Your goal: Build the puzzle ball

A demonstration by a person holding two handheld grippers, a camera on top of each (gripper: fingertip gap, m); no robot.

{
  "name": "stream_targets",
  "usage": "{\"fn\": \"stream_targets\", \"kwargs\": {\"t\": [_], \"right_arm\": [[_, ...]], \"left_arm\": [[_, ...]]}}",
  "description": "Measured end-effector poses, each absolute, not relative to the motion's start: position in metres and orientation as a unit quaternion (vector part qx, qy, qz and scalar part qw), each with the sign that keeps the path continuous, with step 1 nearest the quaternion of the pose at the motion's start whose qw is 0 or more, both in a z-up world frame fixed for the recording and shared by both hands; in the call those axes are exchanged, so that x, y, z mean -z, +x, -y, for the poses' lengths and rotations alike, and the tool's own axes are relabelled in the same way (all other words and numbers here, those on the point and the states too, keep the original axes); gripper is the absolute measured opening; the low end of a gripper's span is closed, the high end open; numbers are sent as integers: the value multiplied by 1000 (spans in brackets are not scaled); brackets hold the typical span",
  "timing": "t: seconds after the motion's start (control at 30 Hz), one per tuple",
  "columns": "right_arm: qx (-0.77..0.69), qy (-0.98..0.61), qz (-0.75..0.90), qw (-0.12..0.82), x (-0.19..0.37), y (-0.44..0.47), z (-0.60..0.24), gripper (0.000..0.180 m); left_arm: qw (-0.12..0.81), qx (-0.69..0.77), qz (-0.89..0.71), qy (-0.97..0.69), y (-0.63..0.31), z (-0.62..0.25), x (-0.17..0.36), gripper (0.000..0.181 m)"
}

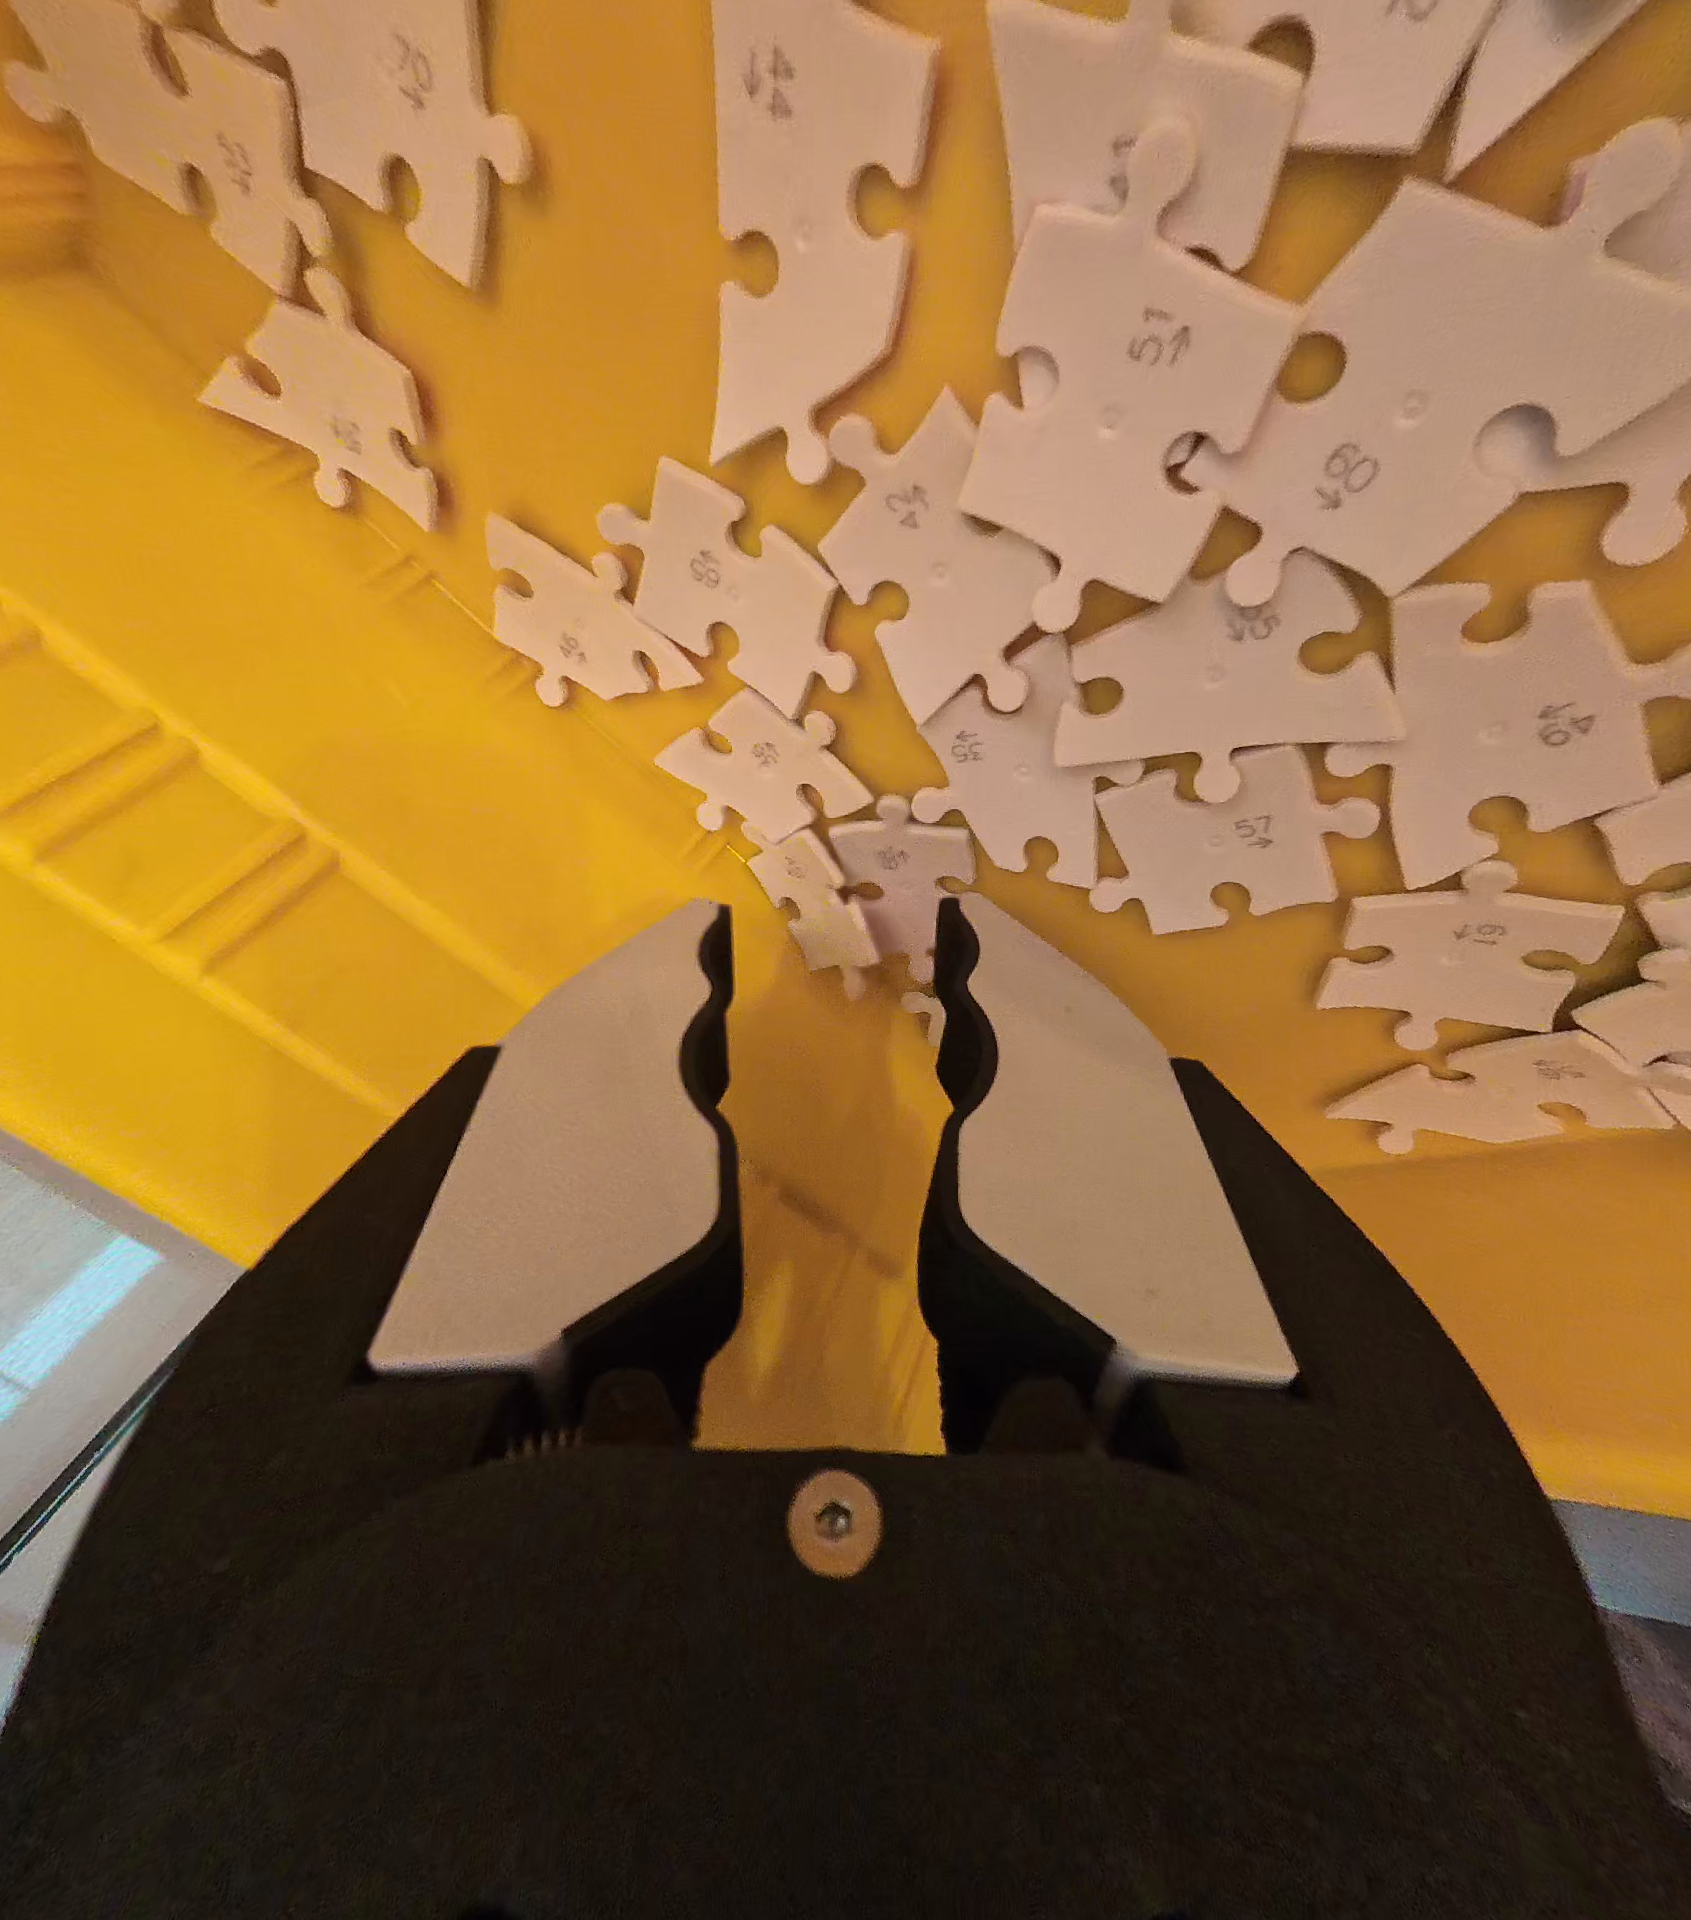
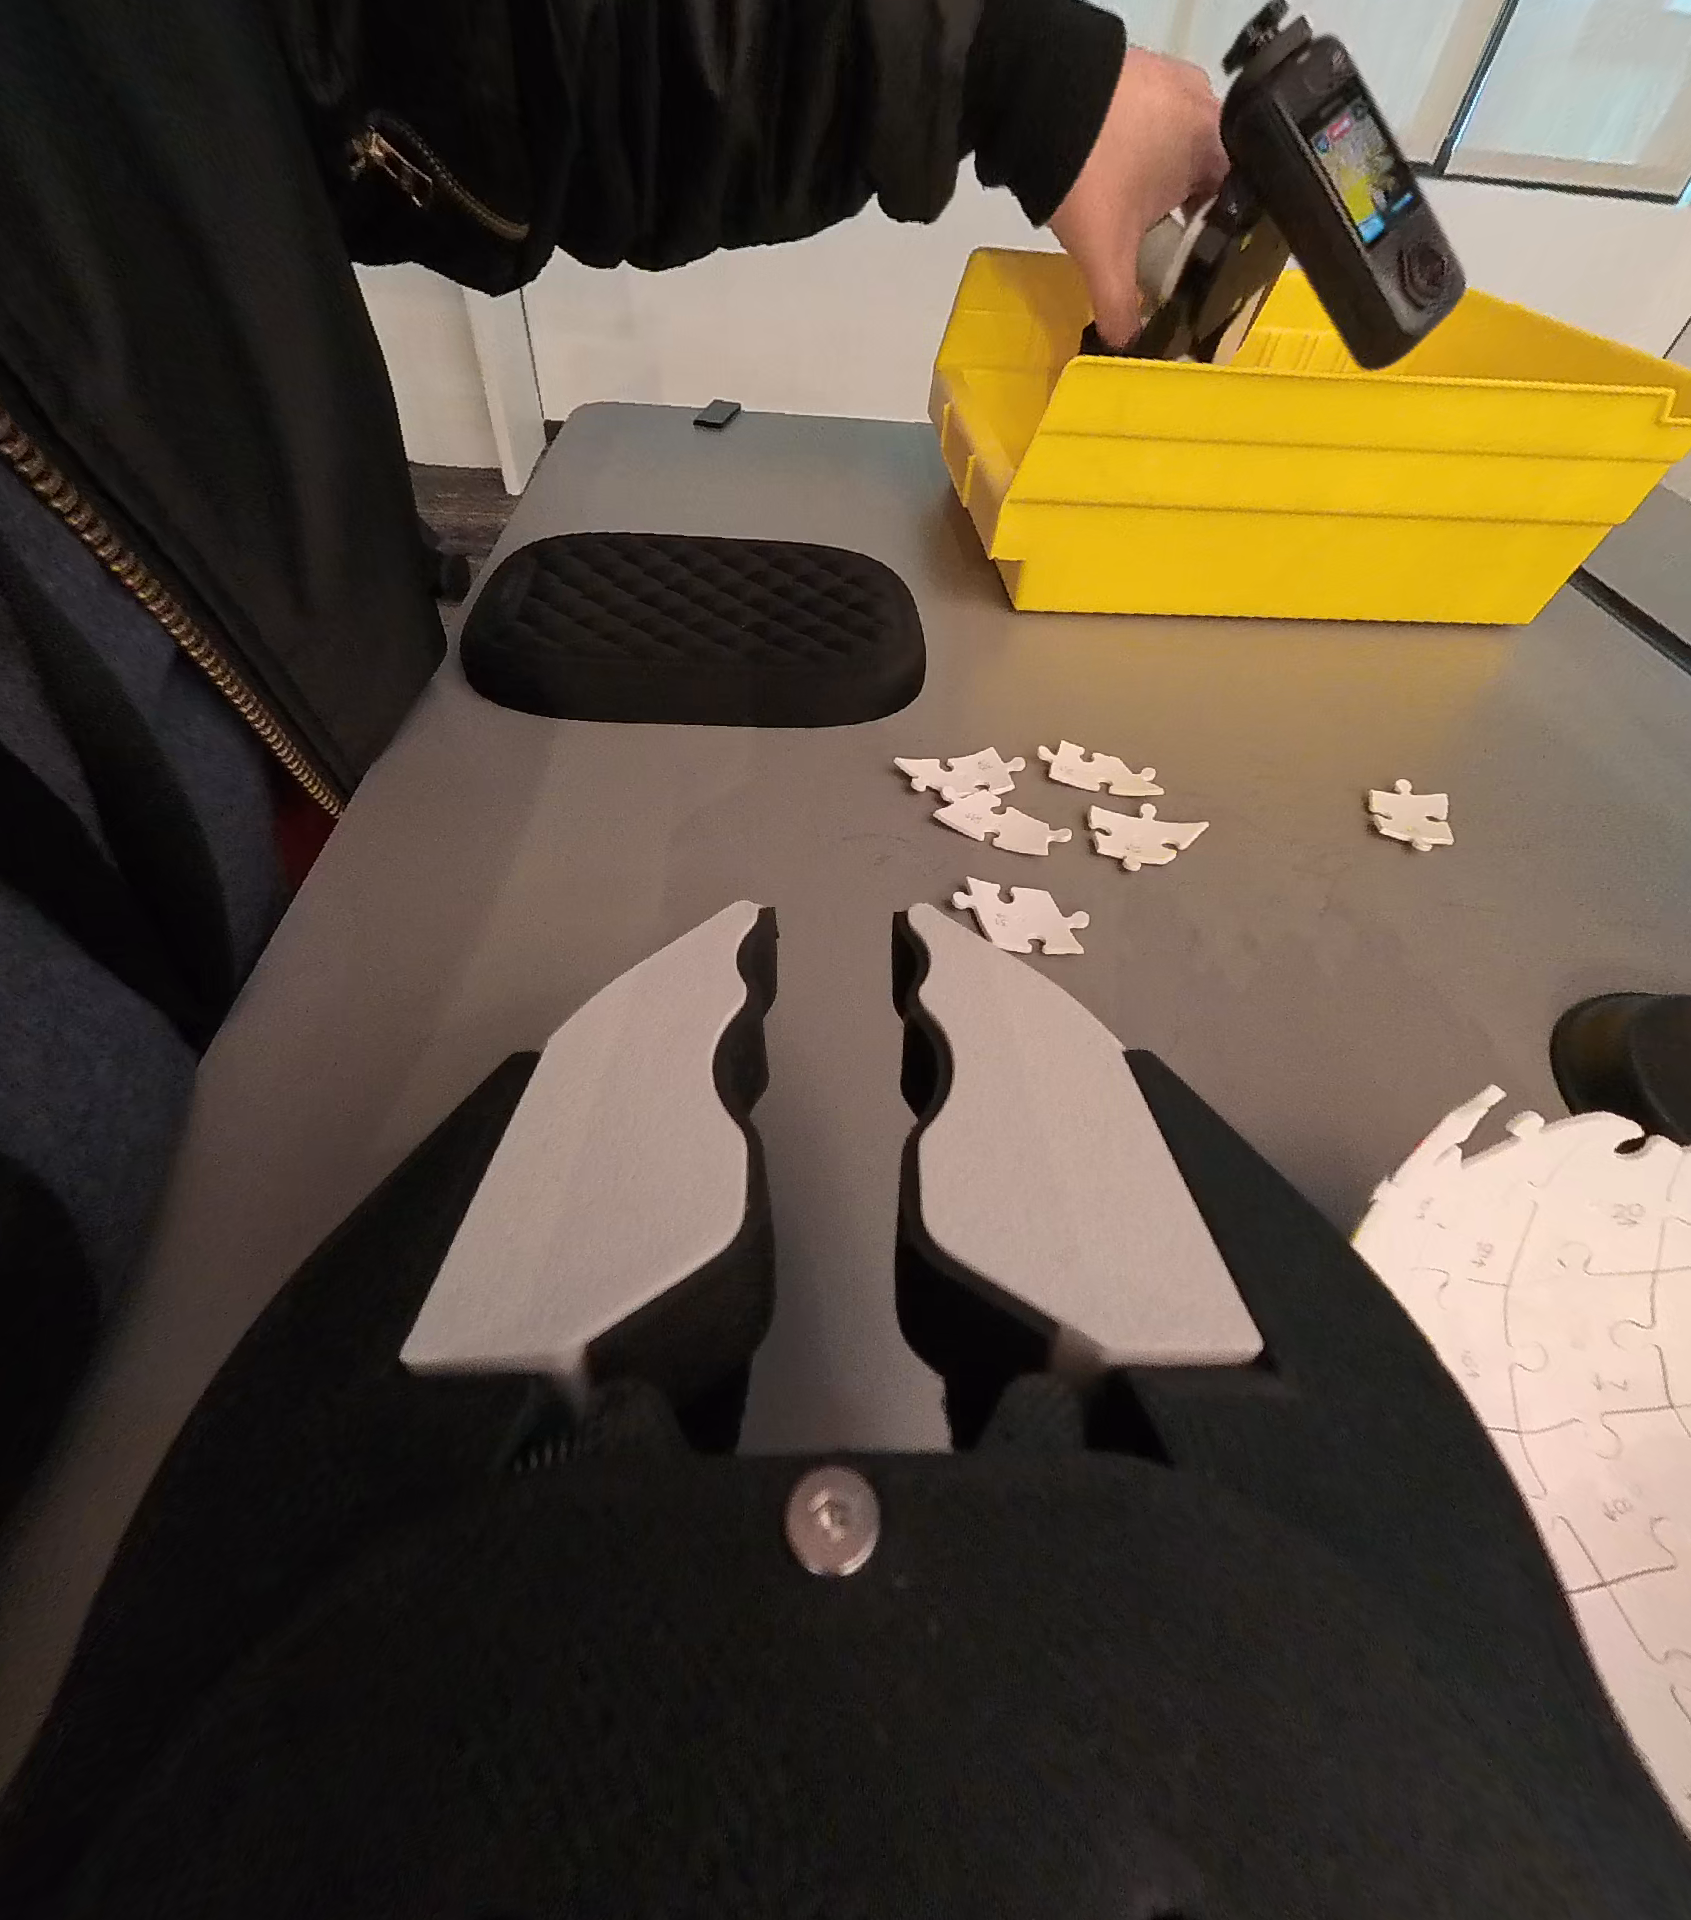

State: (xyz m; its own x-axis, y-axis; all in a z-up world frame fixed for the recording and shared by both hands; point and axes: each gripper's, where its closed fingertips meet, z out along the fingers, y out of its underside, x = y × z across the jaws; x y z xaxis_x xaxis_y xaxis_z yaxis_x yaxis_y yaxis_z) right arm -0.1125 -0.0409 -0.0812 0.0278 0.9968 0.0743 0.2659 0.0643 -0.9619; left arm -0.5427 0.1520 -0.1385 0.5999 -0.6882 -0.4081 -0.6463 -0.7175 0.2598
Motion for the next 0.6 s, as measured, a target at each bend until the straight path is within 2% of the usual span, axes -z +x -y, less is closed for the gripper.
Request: {"fn": "stream_targets", "kwargs": {"t": [0.13,0.3,0.37,0.6], "right_arm": [[-402,-554,570,454,81,-112,41,22],[-403,-552,571,455,80,-112,42,22],[-404,-552,570,455,79,-112,43,22],[-406,-547,572,457,77,-111,45,22]], "left_arm": [[54,249,374,892,-544,-153,140,31],[77,276,383,878,-552,-150,143,8],[85,280,379,878,-553,-149,142,6],[13,245,352,903,-543,-156,107,2]]}}
